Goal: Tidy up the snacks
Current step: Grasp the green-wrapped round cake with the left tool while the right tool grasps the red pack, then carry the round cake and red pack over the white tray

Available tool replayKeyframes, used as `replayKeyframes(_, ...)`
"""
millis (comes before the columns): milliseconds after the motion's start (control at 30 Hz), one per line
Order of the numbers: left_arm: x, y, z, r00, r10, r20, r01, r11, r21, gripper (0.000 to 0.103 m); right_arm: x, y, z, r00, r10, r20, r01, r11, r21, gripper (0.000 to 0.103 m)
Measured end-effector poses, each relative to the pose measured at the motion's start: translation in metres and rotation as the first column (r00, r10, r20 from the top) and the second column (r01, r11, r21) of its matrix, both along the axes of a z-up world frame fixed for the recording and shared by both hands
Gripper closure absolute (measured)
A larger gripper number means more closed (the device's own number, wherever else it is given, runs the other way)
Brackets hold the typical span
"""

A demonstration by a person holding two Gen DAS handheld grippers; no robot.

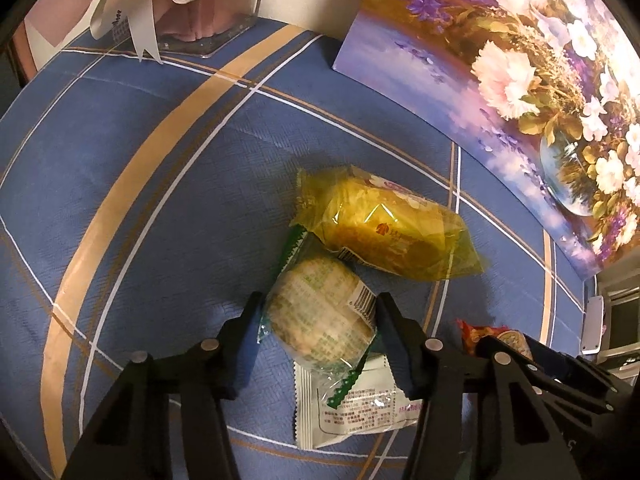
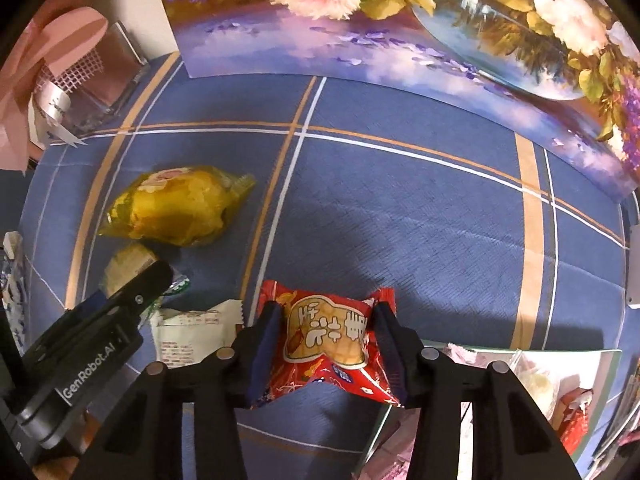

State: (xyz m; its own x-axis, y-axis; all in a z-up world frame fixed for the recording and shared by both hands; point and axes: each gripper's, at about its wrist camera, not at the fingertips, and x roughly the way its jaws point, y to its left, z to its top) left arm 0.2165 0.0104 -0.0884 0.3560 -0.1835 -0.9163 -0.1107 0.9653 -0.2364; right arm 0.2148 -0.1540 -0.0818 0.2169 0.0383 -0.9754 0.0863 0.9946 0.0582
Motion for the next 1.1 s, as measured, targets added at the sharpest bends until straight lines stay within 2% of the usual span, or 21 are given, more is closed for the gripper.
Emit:
replayKeyframes(433,-0.022,0.001,0.027,1.0,0.012,0.011,-0.011,1.0,-0.021,0.049,-0.03,0.003,0.026,0.999,-0.011,0.035,0.01,0.999,0.03,0.066)
replayKeyframes(667,-0.037,-0.006,0.034,1.0,-0.006,-0.003,0.006,1.0,-0.02,0.049,-0.05,0.006,0.036,0.999,-0.014,0.04,0.013,0.999,0.041,0.067)
replayKeyframes(833,-0.047,-0.004,0.035,1.0,-0.003,-0.02,0.003,1.0,-0.014,0.049,-0.06,0.016,0.029,1.0,0.001,0.016,-0.001,1.0,0.023,0.067)
replayKeyframes(1100,-0.062,0.016,0.022,0.995,0.041,-0.086,-0.043,0.999,-0.016,0.049,-0.069,0.043,0.011,0.999,0.044,-0.024,-0.043,0.998,0.048,0.067)
